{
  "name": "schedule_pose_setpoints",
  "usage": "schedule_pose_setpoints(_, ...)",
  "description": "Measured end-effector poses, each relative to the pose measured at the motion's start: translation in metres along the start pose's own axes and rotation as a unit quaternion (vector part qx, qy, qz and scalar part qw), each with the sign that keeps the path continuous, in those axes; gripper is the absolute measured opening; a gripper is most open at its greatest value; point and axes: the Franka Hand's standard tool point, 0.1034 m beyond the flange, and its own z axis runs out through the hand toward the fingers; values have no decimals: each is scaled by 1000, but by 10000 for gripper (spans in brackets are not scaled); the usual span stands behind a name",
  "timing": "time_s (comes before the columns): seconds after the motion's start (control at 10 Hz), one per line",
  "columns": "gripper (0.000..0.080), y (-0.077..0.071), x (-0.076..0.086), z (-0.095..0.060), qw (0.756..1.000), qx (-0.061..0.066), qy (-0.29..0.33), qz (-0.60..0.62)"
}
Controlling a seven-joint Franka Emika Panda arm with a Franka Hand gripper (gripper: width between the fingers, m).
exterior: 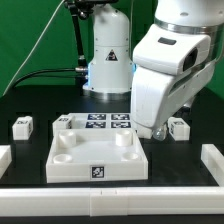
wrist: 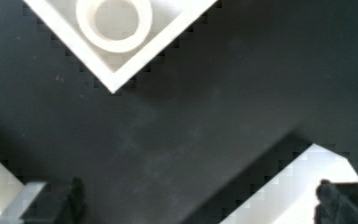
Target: Assemble one leg
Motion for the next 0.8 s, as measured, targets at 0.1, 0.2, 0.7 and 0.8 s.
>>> schedule_pose_setpoints(0.1,650,-1,-1,0,1000,5,-5,-7)
schedule_pose_setpoints(0.2,650,-1,-1,0,1000,5,-5,-7)
schedule_pose_setpoints(0.7,650,-1,-1,0,1000,5,-5,-7)
schedule_pose_setpoints(0.8,650,-1,-1,0,1000,5,-5,-7)
